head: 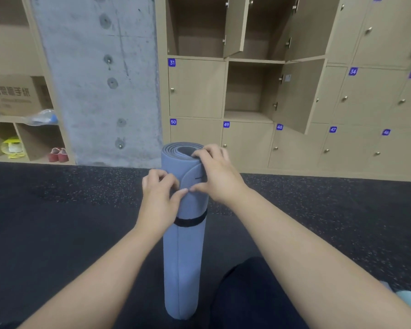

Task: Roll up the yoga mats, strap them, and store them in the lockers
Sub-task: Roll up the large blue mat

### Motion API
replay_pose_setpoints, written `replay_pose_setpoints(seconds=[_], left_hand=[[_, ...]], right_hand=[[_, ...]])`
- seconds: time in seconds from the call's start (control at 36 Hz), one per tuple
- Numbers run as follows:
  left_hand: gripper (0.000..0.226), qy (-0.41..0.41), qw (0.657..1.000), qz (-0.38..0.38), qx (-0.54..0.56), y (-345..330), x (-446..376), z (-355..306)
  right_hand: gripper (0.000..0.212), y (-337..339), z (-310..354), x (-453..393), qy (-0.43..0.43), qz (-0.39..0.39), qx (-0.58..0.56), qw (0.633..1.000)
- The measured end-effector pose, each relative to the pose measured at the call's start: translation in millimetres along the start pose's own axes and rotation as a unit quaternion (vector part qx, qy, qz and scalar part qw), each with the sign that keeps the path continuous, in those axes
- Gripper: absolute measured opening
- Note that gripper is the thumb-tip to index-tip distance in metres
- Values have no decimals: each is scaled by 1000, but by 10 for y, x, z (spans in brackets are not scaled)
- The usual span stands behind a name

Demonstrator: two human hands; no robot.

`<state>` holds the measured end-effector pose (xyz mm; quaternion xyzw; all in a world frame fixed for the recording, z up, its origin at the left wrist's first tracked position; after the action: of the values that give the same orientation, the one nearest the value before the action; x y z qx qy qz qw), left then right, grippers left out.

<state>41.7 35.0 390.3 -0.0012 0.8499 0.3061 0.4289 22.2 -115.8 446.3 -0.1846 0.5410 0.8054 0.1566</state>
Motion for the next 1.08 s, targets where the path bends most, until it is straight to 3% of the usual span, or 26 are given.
replay_pose_setpoints(seconds=[0.06, 0.11, 0.19, 0.25, 0.56, 0.67, 0.81, 0.92, 1.08], left_hand=[[30, 10, 1000, 1, 12, 1, -28, -37], [68, 36, 999, 21, 32, -34, -73, -37], [127, 56, 980, 153, 118, -217, -100, -46], [143, 42, 964, 224, 135, -388, -70, -99], [131, -79, 964, 209, 146, -1129, 32, -931], [125, -144, 954, 221, 141, -1473, 63, -1239], [122, -262, 922, 261, 117, -1975, 165, -1632], [126, -342, 889, 296, 73, -2409, 383, -1826], [130, -382, 862, 330, 45, -2916, 882, -1876]], right_hand=[[76, 59, -34, 46, -11, -5, 14, 1000], [76, 130, -86, 91, -16, 0, 29, 999], [71, 228, -186, 202, -48, 30, -2, 998], [69, 272, -240, 298, -55, 35, -14, 998], [61, 808, -1004, 1088, -149, -38, -7, 988], [74, 989, -1290, 1367, -203, -69, -16, 977], [91, 1076, -1707, 1779, -275, -64, 126, 951], [74, 1022, -2018, 2262, -339, -68, 108, 932], [60, 502, -2360, 2907, -441, -166, 18, 882]])
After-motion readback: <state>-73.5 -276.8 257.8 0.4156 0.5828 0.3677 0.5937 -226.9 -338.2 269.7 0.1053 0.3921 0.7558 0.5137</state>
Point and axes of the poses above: each hand's wrist, its own x-axis away from the middle knuckle, its own y-axis out of the back of the hand, z = x × y, the point moved 2 cm from there along -x, towards the middle knuckle, and after that the axes turned 10 degrees about -y, right-handed, at the moved point
